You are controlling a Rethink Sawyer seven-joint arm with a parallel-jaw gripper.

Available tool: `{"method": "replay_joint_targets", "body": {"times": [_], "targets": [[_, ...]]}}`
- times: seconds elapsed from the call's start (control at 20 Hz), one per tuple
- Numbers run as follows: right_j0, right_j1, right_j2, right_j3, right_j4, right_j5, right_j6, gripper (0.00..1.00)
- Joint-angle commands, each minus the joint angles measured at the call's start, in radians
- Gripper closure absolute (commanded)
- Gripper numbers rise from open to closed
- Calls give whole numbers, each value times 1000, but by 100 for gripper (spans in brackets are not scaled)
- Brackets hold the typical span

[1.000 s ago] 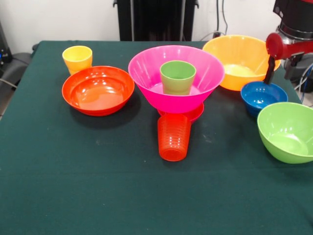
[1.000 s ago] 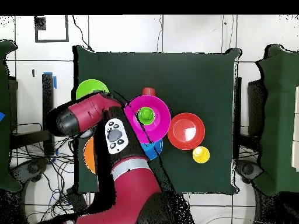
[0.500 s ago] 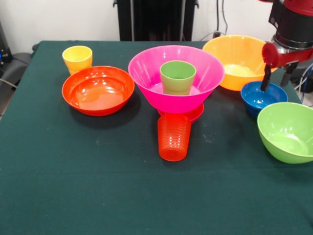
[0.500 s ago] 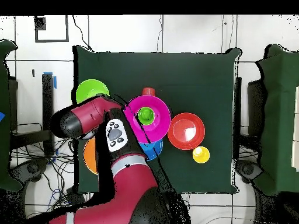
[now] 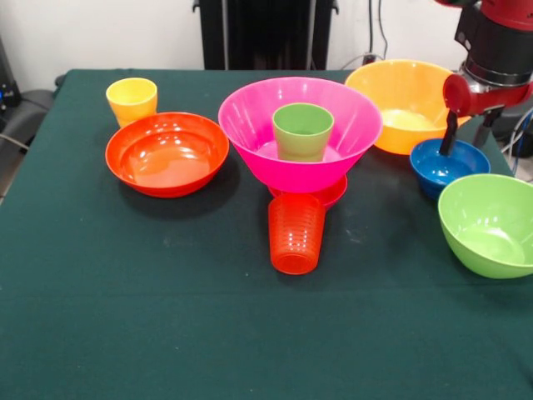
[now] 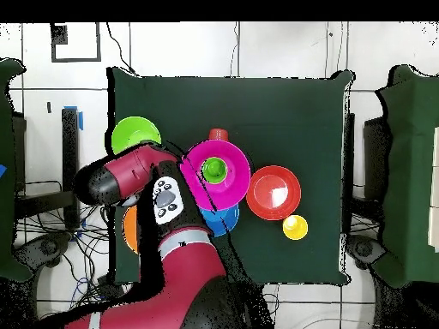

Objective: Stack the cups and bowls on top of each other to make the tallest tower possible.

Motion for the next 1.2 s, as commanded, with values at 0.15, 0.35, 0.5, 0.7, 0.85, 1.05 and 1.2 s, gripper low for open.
{"method": "replay_joint_targets", "body": {"times": [0.15,0.35,0.5,0.7,0.85,1.05,1.2], "targets": [[39,-12,-33,-21,-25,-27,88,0],[55,-9,-44,-25,-22,-33,97,0],[60,-10,-51,-17,-16,-35,103,0],[63,-3,-49,-14,-8,-50,105,0],[59,4,-43,-13,-5,-64,99,0],[52,16,-36,-19,-10,-78,83,0],[46,24,-29,-18,-13,-98,74,0]]}}
